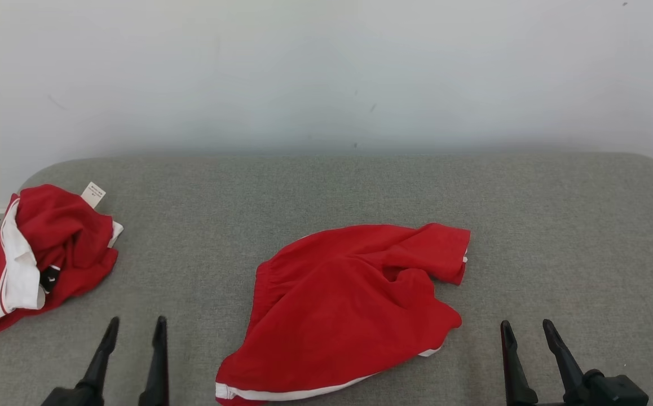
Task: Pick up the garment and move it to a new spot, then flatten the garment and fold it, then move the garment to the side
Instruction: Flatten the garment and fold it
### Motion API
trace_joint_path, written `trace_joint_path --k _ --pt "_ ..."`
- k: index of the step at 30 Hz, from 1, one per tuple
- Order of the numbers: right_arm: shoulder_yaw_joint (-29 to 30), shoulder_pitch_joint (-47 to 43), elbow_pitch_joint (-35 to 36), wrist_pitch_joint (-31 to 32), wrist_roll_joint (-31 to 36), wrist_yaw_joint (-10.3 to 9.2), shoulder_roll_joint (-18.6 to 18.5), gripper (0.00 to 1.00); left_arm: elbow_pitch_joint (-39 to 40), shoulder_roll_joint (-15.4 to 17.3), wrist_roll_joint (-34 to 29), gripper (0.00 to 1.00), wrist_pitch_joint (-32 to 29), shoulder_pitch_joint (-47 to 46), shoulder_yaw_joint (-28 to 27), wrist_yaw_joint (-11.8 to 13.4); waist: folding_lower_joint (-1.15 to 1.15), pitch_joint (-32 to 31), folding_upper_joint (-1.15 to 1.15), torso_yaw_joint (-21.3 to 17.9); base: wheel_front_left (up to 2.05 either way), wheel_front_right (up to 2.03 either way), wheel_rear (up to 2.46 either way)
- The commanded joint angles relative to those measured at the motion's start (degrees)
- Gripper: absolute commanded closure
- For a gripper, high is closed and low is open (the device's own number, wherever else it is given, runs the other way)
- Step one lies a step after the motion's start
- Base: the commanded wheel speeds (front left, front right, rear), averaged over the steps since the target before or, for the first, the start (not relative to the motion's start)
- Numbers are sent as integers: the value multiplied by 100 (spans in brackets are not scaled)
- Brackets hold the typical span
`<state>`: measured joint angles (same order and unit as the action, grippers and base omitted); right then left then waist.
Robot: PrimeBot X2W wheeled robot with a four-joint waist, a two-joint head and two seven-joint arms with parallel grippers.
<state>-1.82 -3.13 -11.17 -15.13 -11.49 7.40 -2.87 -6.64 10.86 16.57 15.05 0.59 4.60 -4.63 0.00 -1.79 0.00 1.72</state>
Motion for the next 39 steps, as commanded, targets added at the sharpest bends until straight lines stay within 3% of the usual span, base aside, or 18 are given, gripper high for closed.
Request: trace_joint_path --k 1,9,14,22,33,34,35,39 --pt "12 -61 -1 -2 24 18 -2 0 -9 -9 -19 0 18 96 -61 -25 0 -1 0 -8 0 0 0" --pt "46 5 -189 -1 12 18 -16 0 -31 -222 -220 0 19 314 -458 -132 0 28 0 32 0 0 0" --pt "-141 432 -593 0 12 18 -268 0 -95 -319 -314 0 19 195 -474 -186 0 81 0 172 0 0 0" --pt "-520 1329 -1668 159 -102 18 -644 0 -203 -442 -367 0 19 8 -359 -268 0 216 0 542 0 0 0" --pt "-830 1961 -3300 278 -420 13 -711 0 -304 -542 -364 0 19 -98 -209 -284 0 367 0 936 0 0 0" --pt "-887 2006 -3409 255 -480 13 -693 75 -313 -545 -360 0 19 -108 -201 -285 0 368 0 950 0 0 0" --pt "-937 2048 -3508 232 -518 13 -690 100 -315 -545 -352 0 19 -113 -195 -286 0 364 0 959 0 0 0" --pt "-1108 2113 -3750 114 -702 13 -668 100 -350 -538 -333 0 19 -14 -210 -280 0 287 0 912 0 0 0"
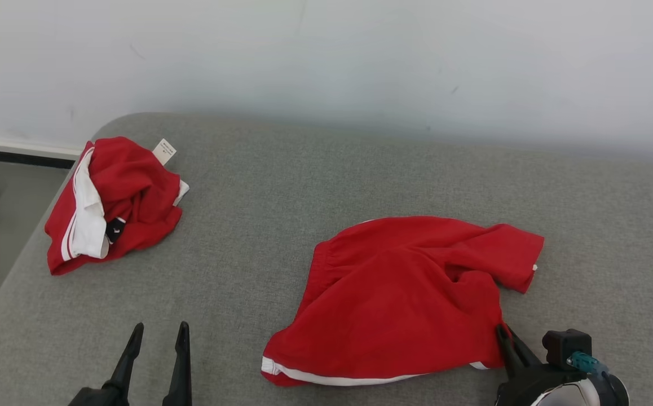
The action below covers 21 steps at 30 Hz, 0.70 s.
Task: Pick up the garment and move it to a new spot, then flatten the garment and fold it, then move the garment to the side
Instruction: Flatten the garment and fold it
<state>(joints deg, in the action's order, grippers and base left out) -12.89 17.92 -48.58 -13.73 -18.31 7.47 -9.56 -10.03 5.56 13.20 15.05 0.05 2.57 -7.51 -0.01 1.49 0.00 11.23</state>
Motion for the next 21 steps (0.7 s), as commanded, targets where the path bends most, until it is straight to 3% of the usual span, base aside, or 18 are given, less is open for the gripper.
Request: trace_joint_path --k 1,7,14,21 --pt "-24 14 -21 -63 -52 7 -2 100 -27 -5 3 0 19 85 -18 7 1 -80 0 -72 0 0 0" --pt "-66 -290 449 -147 -207 7 -87 100 -34 -33 27 0 19 199 -11 7 1 -221 0 -284 0 0 0" --pt "358 -1389 2159 -150 76 7 -219 100 3 -94 48 0 18 240 -11 6 1 -185 0 -557 0 0 0" --pt "733 -2106 3263 303 227 7 -111 100 -28 -119 69 0 19 137 5 6 1 -100 0 -578 0 0 0"
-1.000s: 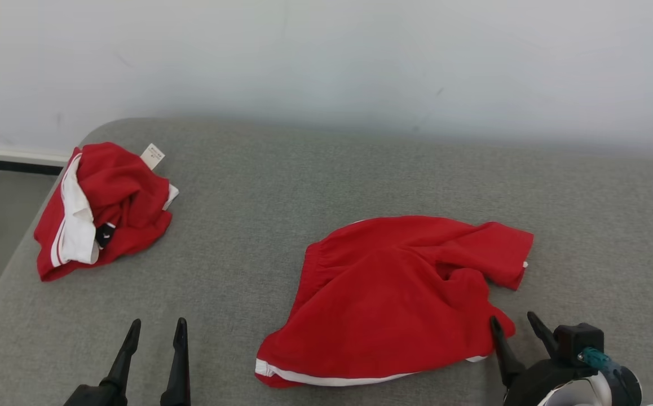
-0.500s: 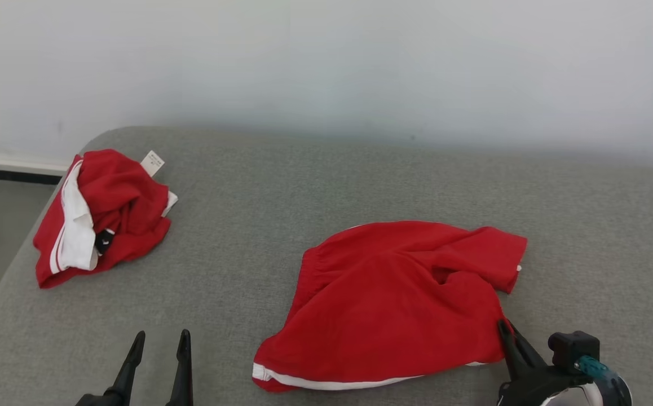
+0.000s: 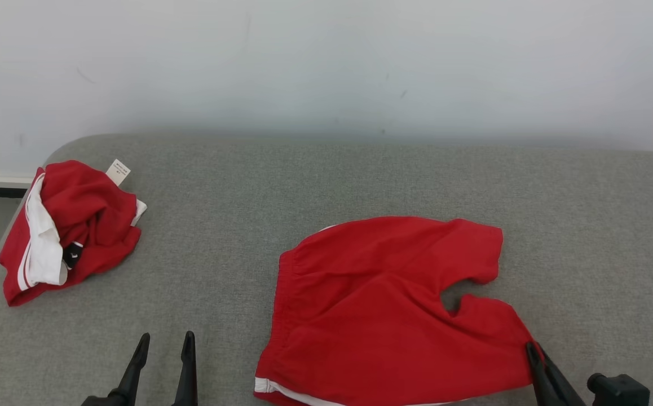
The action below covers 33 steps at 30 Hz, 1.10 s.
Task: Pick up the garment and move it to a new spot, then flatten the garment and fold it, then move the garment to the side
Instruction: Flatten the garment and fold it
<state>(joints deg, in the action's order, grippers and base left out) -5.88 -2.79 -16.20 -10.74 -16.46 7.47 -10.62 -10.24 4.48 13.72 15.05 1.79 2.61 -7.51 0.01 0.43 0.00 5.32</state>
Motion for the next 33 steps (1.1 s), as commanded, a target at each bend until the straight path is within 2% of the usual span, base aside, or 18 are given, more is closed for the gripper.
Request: trace_joint_path --k 1,5,10,15,16,22,23,25,30,33 --pt "57 -30 132 13 10 7 30 100 -19 -12 22 0 19 -50 7 6 -1 10 0 27 0 0 0" --pt "62 100 210 48 114 7 14 100 -36 -15 36 0 19 -90 36 6 -1 8 0 157 0 0 0" --pt "-60 582 -227 74 92 7 -25 100 -77 -14 44 0 19 -117 114 6 -1 -3 0 352 0 0 0" --pt "-173 1246 -1145 25 102 7 -24 100 -139 -26 52 0 19 -175 227 6 -1 5 0 580 0 0 0" --pt "-173 1246 -1145 25 102 7 -24 100 -139 -26 52 0 19 -175 227 6 -1 5 0 580 0 0 0" --pt "-207 1933 -2454 -173 79 7 3 100 -195 -35 69 0 19 -205 364 5 -1 10 0 787 0 0 0" --pt "-199 2025 -2649 -212 51 7 22 76 -194 -33 70 0 19 -200 369 5 -1 10 0 799 0 0 0" --pt "-234 2156 -2997 -284 44 7 39 0 -200 -30 71 0 19 -186 374 5 -1 1 0 813 0 0 0" --pt "-254 2287 -3239 -430 -45 7 48 0 -184 -33 45 0 19 -90 313 5 -1 -45 0 700 0 0 0" --pt "-209 2211 -2898 -449 -62 7 11 0 -148 -24 24 0 19 -56 233 6 -1 -69 0 556 0 0 0"
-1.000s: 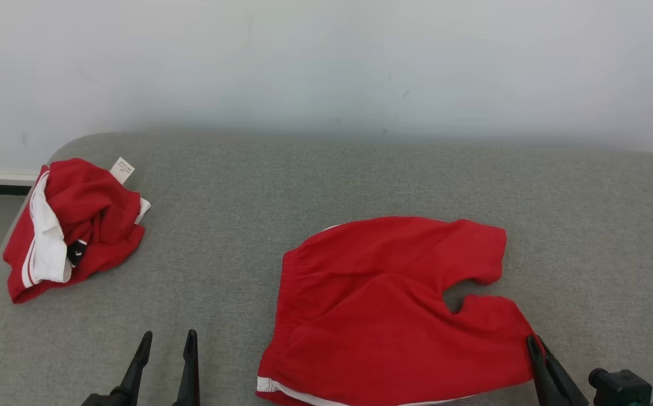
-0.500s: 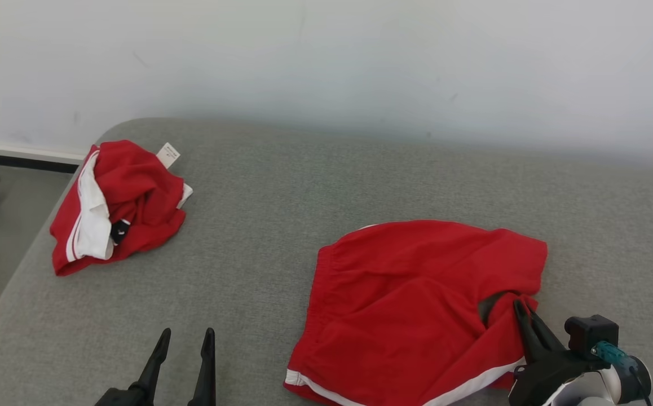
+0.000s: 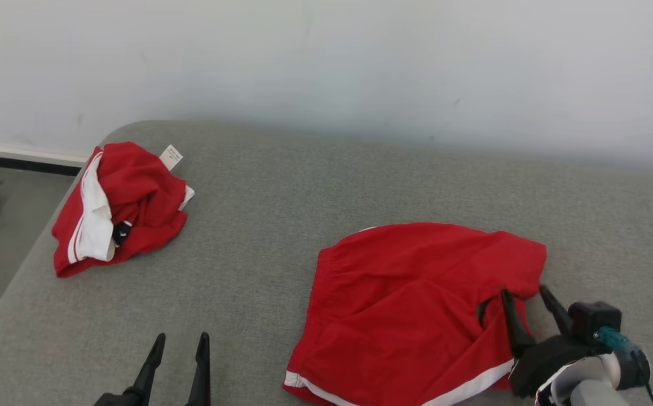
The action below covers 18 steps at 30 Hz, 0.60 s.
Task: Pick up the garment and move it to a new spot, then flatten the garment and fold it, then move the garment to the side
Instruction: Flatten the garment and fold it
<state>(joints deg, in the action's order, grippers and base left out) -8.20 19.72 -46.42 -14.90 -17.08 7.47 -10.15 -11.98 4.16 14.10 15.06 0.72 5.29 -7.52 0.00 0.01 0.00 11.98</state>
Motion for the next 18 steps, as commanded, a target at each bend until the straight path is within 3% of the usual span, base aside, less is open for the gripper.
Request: trace_joint_path --k 1,10,18 --pt "61 -118 301 -33 6 7 -56 0 40 7 -22 0 17 56 -61 6 0 -29 0 -161 0 0 0" --pt "533 -956 2133 -22 96 7 -16 0 169 19 -83 0 18 131 -263 7 0 -33 0 -637 0 0 0" --pt "748 -1735 3176 -24 337 7 146 0 230 101 -111 0 18 197 -487 7 0 -84 0 -951 0 0 0"
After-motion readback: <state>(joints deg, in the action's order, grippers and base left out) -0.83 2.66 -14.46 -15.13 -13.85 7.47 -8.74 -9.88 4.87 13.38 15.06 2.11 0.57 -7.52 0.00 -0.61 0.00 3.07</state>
